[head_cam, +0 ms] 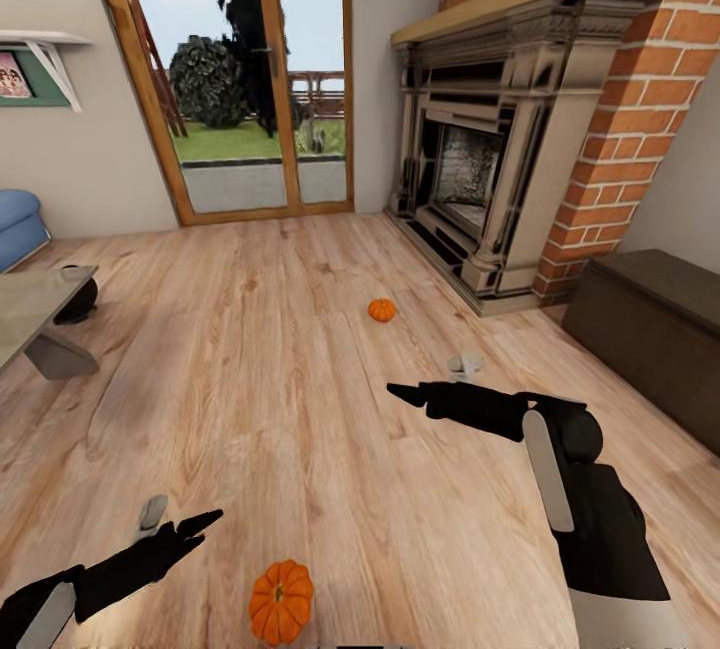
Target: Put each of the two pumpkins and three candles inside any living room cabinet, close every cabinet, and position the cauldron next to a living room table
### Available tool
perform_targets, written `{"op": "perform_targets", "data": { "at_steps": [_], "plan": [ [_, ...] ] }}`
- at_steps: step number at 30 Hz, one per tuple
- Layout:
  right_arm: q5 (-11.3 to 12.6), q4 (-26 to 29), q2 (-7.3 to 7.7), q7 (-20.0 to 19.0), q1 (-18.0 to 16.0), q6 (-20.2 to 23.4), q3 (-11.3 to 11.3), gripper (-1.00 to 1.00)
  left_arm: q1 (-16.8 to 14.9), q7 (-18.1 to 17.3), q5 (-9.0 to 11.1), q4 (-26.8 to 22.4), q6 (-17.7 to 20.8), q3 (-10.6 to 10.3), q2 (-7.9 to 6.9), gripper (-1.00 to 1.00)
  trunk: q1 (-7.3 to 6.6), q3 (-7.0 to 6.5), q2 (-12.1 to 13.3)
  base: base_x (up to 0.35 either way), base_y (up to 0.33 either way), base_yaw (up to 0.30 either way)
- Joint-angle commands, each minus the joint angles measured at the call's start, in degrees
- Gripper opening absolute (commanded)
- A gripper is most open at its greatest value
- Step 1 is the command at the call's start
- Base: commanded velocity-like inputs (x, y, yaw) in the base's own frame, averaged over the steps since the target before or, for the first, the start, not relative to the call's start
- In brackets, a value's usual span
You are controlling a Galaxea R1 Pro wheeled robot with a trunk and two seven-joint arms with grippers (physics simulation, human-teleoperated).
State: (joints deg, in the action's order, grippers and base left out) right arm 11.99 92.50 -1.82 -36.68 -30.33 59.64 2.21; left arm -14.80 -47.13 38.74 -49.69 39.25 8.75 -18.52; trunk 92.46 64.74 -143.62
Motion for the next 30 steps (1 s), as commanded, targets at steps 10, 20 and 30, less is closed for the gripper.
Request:
{"op": "perform_targets", "data": {
  "at_steps": [10, 20, 30],
  "plan": [
    [-0.12, 0.05, 0.28, -2.59, -0.6, 0.36, 0.16, 1.0, -2.98, -1.07, -10.7, 10.7, -5.75, -1.62, 0.32, 1.0, 0.24, 2.27, -0.16, 0.0, 0.0, 0.0],
    [-0.31, 0.05, -0.35, -2.15, -0.13, 0.36, 0.02, 1.0, -3.47, -6.17, -6.52, 21.15, -14.82, -0.87, 0.9, 1.0, 0.5, 4.49, -0.29, 0.0, 0.0, 0.0],
    [-0.78, 0.04, -1.88, 0.19, -0.59, 0.36, -3.67, 1.0, -8.46, -16.56, -3.07, 22.44, -14.91, -0.84, -0.08, 1.0, 0.76, 6.7, -0.43, 0.0, 0.0, 0.0]
  ]
}}
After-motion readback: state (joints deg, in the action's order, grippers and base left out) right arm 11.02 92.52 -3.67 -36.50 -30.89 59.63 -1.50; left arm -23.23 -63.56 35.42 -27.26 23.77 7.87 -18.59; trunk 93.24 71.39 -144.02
